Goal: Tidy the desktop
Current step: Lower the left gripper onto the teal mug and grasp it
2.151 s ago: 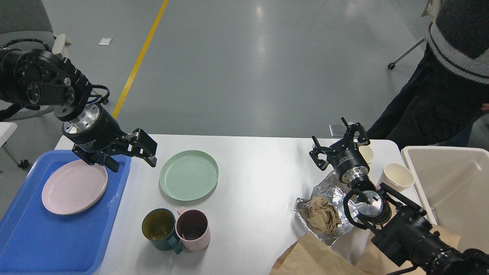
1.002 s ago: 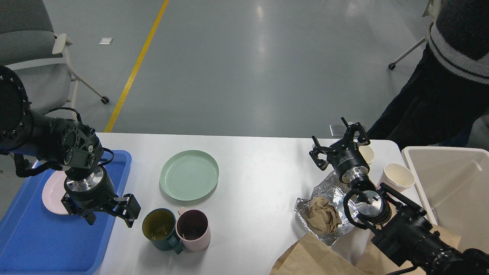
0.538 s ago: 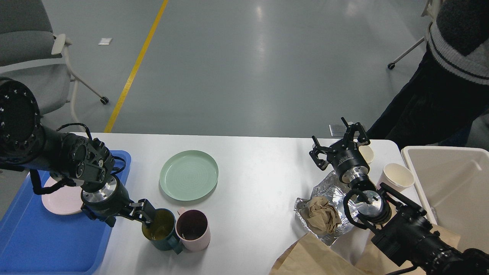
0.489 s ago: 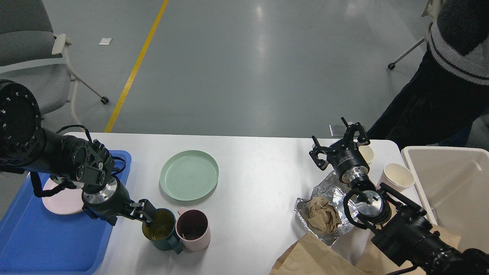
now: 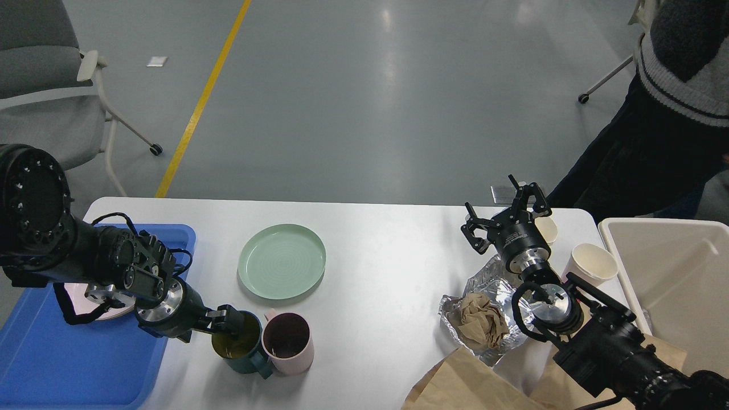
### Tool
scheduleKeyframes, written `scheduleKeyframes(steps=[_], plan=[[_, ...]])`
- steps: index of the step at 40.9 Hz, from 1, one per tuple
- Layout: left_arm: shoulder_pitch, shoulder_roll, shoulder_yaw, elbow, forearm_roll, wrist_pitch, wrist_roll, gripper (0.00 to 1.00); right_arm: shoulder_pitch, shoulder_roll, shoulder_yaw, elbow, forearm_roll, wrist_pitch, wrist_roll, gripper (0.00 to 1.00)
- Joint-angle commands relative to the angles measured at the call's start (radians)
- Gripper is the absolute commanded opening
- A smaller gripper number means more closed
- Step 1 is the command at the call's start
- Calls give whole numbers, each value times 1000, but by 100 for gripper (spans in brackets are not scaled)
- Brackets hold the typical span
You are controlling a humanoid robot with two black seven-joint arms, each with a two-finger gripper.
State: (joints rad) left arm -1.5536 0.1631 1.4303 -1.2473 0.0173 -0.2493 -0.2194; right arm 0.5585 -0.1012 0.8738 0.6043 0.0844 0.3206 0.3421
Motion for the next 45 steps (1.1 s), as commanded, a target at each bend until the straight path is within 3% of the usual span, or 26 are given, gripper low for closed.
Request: scheduleKeyframes(steps=[1,25,37,44,45], plan=[[27,1,-24,0,-5,44,0,88,0,0,1,0,0,-2,0,100],[93,-4,-51,5,-39,130,0,66,0,0,1,0,0,0,0,100],[98,-4,-51,5,-39,137,0,28,0,0,-1,0,0,0,0,100],[101,-4,-48,-3,-39,128,0,17,0,0,1,0,0,0,0,100],[101,-4,-47,-3,-39,127,0,8,0,0,1,0,0,0,0,100]])
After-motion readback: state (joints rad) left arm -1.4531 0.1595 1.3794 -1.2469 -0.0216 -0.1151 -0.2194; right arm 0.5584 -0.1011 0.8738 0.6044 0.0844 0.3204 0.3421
